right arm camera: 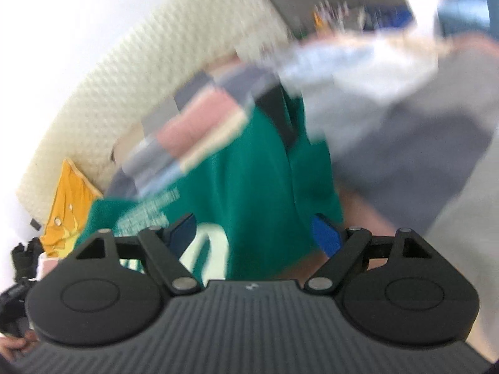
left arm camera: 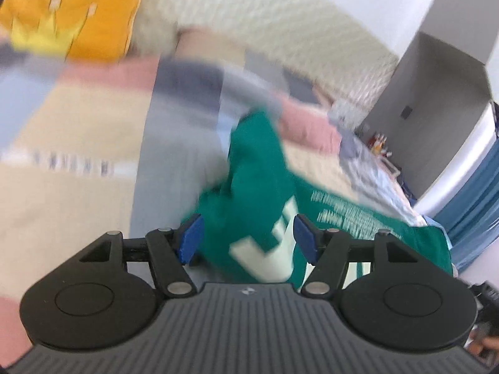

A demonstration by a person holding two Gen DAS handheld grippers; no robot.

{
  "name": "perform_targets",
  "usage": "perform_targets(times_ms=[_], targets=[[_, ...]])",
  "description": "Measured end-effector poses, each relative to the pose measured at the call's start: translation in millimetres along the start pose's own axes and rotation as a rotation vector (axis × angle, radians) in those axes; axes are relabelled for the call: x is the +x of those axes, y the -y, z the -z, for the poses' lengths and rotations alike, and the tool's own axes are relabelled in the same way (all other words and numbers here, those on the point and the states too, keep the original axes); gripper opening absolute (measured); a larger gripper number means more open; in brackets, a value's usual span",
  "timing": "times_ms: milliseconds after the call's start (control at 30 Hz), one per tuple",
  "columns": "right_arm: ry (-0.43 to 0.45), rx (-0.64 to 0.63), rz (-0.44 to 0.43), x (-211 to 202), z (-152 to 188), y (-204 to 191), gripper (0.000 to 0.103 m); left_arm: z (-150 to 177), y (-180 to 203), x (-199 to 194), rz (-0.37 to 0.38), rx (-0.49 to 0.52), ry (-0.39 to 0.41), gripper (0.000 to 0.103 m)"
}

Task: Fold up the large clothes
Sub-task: 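Lay the hoodie bundle down on the bed and open both grippers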

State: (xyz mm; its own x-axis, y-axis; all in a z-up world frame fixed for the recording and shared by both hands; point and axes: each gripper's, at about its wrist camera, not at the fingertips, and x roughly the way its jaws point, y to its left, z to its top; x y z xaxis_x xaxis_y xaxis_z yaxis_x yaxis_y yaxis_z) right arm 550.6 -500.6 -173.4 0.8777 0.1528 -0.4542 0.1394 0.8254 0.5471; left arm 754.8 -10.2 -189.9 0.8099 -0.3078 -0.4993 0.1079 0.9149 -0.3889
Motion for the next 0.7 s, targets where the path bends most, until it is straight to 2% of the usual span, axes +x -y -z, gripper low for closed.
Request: perform_targets(times_ms=[67,167,233,300,367,433,467,500,567,700], targets=[[0.057,-0.08,0.0,-3.2,-14.0,-16.8,0.083,-11.3,11.0,0.0,-0.004,0.021,0.025,0.069],[0.072,-0.195,0.014,13.0,-33.0,-41.7,0.067,-26.5,33.9,12.9,-0.003,0.048,0.045,0.069],[0.081,-0.274,0.041,25.7,-42.9,-51.9,0.061,-33.2,46.9,27.0,-0.003,0.066,0.057,0.069],[0.083,-0.32,0.064,41.9,-47.8,-57.5,0.05,-39.7,58.1,51.3,-0.03,0.092,0.066,0.068],[0.087,-0.377,0.107,55.3,-51.3,-61.1,0.047,-41.9,60.2,71.4,-0.063,0.103,0.065,0.067],[0.085,-0.42,0.166,75.8,-52.4,-57.6,0.047,-42.9,57.0,93.8,-0.116,0.136,0.053,0.066],[0.071,-0.417,0.183,84.7,-52.6,-51.9,0.042,-42.5,51.2,104.1,-0.155,0.146,0.046,0.061],[0.058,-0.412,0.191,90.3,-50.0,-43.8,0.038,-41.5,43.8,113.3,-0.175,0.145,0.026,0.057],[0.042,-0.411,0.22,100.4,-45.8,-28.9,0.038,-37.8,26.5,133.1,-0.227,0.134,-0.035,0.057],[-0.001,-0.369,0.221,122.7,-31.7,-2.1,0.038,-25.0,-1.1,152.1,-0.217,0.092,-0.079,0.057]])
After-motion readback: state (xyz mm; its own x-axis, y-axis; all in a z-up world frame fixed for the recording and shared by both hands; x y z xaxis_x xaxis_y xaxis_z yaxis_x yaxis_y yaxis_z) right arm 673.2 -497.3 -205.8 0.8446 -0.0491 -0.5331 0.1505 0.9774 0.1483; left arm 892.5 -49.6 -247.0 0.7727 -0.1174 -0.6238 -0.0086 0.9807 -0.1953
